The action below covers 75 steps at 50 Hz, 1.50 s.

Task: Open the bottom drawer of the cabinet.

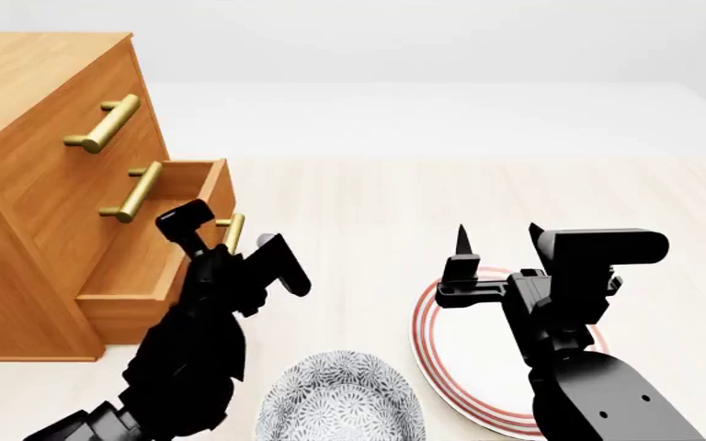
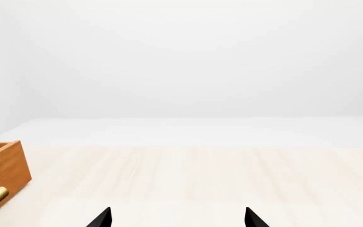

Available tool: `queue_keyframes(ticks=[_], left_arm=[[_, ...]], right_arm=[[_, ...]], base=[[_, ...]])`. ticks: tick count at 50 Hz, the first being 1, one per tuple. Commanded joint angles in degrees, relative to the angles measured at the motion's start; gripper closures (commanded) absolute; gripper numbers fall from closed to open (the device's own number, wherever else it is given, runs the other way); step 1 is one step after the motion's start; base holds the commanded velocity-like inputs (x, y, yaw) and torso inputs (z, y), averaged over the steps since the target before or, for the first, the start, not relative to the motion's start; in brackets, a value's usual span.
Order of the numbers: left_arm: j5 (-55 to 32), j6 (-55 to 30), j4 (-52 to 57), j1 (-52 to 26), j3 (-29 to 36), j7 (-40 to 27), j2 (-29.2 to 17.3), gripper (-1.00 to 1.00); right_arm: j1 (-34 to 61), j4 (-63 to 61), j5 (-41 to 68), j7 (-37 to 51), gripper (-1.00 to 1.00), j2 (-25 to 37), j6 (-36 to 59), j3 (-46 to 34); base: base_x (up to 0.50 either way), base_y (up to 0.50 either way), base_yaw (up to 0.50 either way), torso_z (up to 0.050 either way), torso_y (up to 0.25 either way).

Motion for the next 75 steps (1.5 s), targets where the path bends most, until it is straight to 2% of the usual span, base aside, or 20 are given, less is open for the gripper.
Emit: queue_keyframes(ticks=[1, 6, 14, 23, 31, 51, 60, 66, 75], left_arm=[[-0.2, -2.0, 6.7, 0.0, -1.5, 1.7, -1.3, -1.00], [-0.6, -2.7, 8.5, -0.6, -3.0, 1.6, -1.6, -1.00], [-4.5, -2.2, 7.5, -1.9, -10.1, 0.9, -0.3, -1.00], [-7.1, -1.0, 6.4, -2.5, -14.5, 0.4, 0.5, -1.00], [-14.6, -2.4, 6.2, -2.2, -22.3, 4.2, 2.4, -1.00], [-19.4, -3.4, 0.9, -4.0, -30.2, 3.7, 4.8, -1.00], [-19.6, -3.4, 0.9, -4.0, -30.1, 3.6, 4.8, -1.00], [-20.4, -1.7, -5.6, -6.1, -33.3, 1.9, 6.0, -1.00], [-23.0, -3.1, -7.7, -7.1, -36.5, 2.7, 6.5, -1.00]], right_arm=[[0.2, -0.2, 0.4, 0.2, -1.00, 0.2, 0.1, -0.1], [0.3, -0.1, 0.4, 0.3, -1.00, 0.3, 0.0, -0.2], [0.4, 0.0, 0.6, 0.4, -1.00, 0.3, -0.2, -0.4], [0.3, 0.0, 0.8, 0.5, -1.00, 0.5, -0.2, -0.4], [0.3, -0.1, 1.0, 0.8, -1.00, 0.6, -0.1, -0.5], [0.3, 0.0, 1.3, 1.1, -1.00, 0.9, -0.5, -0.6], [0.3, 0.0, 1.5, 1.2, -1.00, 1.0, -0.6, -0.8], [0.5, 0.6, 1.7, 1.2, -1.00, 1.1, -0.8, -0.6], [0.5, 0.6, 1.6, 1.4, -1.00, 1.2, -0.9, -0.9]], base=[[0.00, 0.00, 0.00, 0.000, 0.000], [0.00, 0.00, 0.00, 0.000, 0.000], [0.00, 0.00, 0.00, 0.000, 0.000], [0.00, 0.00, 0.00, 0.000, 0.000], [0.00, 0.00, 0.00, 0.000, 0.000], [0.00, 0.00, 0.00, 0.000, 0.000], [0.00, 0.00, 0.00, 0.000, 0.000], [0.00, 0.00, 0.00, 0.000, 0.000], [0.00, 0.00, 0.00, 0.000, 0.000]])
